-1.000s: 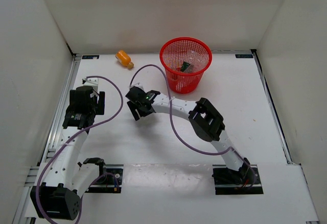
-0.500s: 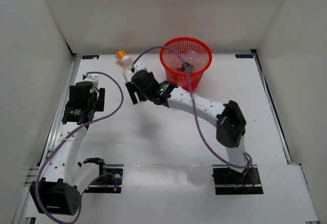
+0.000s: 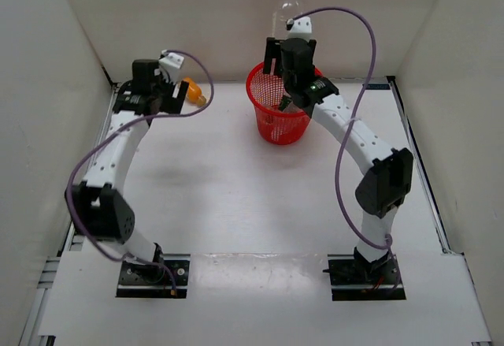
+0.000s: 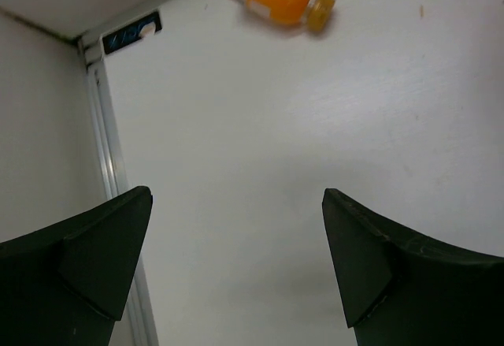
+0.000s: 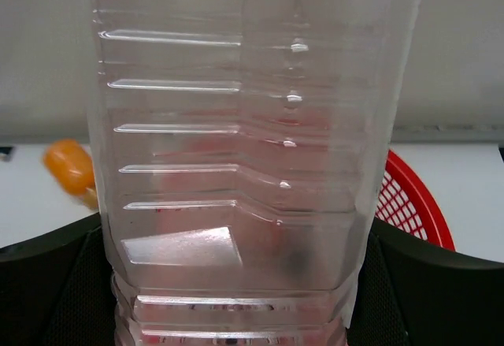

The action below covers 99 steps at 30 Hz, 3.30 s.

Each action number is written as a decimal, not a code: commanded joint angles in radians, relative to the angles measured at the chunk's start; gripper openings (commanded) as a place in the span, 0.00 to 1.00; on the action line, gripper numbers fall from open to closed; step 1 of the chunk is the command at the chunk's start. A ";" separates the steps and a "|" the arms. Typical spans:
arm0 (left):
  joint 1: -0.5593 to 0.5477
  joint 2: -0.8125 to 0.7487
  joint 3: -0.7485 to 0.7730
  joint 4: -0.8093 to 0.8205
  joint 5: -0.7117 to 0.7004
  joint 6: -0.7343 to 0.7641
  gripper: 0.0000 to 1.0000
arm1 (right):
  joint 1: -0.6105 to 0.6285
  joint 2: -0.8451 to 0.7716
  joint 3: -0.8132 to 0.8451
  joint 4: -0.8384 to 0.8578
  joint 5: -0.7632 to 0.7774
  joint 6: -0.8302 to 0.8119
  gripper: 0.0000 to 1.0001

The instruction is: Put the plastic bottles in the bin

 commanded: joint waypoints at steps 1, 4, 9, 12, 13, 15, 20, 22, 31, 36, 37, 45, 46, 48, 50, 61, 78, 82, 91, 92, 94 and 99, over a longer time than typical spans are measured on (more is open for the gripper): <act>-0.051 0.160 0.174 0.009 0.037 0.050 1.00 | -0.036 0.037 -0.023 -0.044 0.005 0.059 0.39; -0.080 0.374 0.381 0.009 -0.042 0.117 1.00 | -0.058 0.046 -0.059 -0.073 -0.056 0.080 0.45; -0.103 0.690 0.686 0.018 -0.168 0.377 1.00 | -0.058 0.057 -0.098 -0.133 -0.121 0.089 0.59; -0.103 0.798 0.778 0.028 -0.191 0.577 1.00 | -0.058 0.039 -0.135 -0.133 -0.130 0.109 0.67; -0.103 0.813 0.779 0.028 -0.181 0.642 1.00 | -0.058 0.039 -0.135 -0.133 -0.139 0.109 0.74; -0.103 0.832 0.756 0.037 -0.162 0.829 1.00 | -0.058 0.039 -0.135 -0.133 -0.153 0.109 0.77; -0.091 0.823 0.682 0.107 -0.089 1.171 1.00 | -0.067 0.069 -0.087 -0.187 -0.179 0.112 1.00; -0.080 0.823 0.671 0.121 -0.066 1.262 1.00 | -0.067 0.057 -0.066 -0.210 -0.168 0.125 1.00; -0.034 0.823 0.610 0.130 0.046 1.765 1.00 | -0.040 -0.091 -0.043 -0.198 -0.178 0.102 1.00; 0.009 0.798 0.504 0.130 0.199 2.019 1.00 | -0.040 -0.179 -0.092 -0.198 -0.153 0.082 1.00; 0.018 0.798 0.495 0.130 0.217 2.102 1.00 | -0.040 -0.190 -0.104 -0.198 -0.153 0.082 1.00; 0.027 1.028 0.794 0.130 0.249 2.097 1.00 | -0.040 -0.285 -0.217 -0.198 -0.127 0.071 1.00; 0.027 1.048 0.818 0.130 0.249 2.097 1.00 | -0.040 -0.300 -0.230 -0.198 -0.127 0.080 1.00; 0.027 1.083 0.846 0.130 0.249 2.097 1.00 | -0.040 -0.322 -0.265 -0.198 -0.118 0.080 1.00; 0.027 1.093 0.846 0.130 0.249 2.106 1.00 | -0.040 -0.331 -0.286 -0.198 -0.118 0.080 1.00; 0.027 1.205 0.929 0.161 0.252 2.115 0.78 | -0.079 -0.455 -0.380 -0.198 -0.064 0.089 1.00; -0.059 0.816 0.819 0.170 0.359 1.240 0.10 | -0.089 -0.556 -0.449 -0.276 -0.003 0.161 1.00; -0.068 0.674 0.828 0.170 0.407 0.804 0.10 | -0.118 -0.645 -0.509 -0.334 0.074 0.221 1.00; -0.129 0.491 0.950 0.170 0.744 -0.077 0.10 | -0.118 -0.848 -0.684 -0.394 0.092 0.322 1.00; -0.160 0.514 0.978 0.170 0.826 -0.151 0.10 | -0.118 -0.872 -0.697 -0.428 0.103 0.345 1.00; -0.222 0.537 1.000 0.179 0.891 -0.225 0.10 | -0.118 -0.912 -0.713 -0.451 0.128 0.378 1.00; -0.332 0.640 1.032 0.189 0.873 -0.250 0.10 | -0.118 -0.999 -0.745 -0.547 0.155 0.412 1.00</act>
